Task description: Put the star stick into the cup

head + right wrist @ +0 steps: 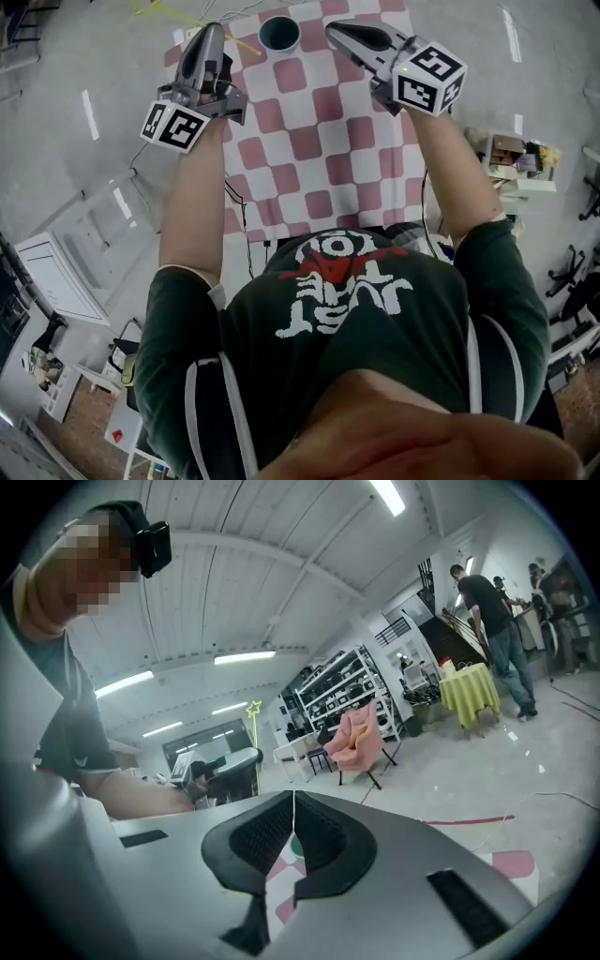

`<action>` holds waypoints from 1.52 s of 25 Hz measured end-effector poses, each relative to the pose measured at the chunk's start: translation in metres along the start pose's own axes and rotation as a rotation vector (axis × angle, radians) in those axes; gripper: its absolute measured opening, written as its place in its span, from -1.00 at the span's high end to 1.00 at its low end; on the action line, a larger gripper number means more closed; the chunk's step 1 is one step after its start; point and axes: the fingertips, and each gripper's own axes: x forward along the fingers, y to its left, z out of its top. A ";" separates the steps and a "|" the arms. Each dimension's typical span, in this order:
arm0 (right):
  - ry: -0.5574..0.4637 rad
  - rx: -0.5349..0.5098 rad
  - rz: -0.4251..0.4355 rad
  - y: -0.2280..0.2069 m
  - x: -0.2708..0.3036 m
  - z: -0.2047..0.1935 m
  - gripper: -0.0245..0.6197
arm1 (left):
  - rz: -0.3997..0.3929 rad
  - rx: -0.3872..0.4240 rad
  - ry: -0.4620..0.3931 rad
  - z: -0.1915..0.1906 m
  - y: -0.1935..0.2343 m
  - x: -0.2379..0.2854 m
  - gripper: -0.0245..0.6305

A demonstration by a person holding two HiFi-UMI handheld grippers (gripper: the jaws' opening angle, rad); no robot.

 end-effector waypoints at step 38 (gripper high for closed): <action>-0.004 -0.016 0.022 -0.049 0.048 -0.060 0.81 | -0.136 0.155 0.016 -0.079 0.037 0.033 0.89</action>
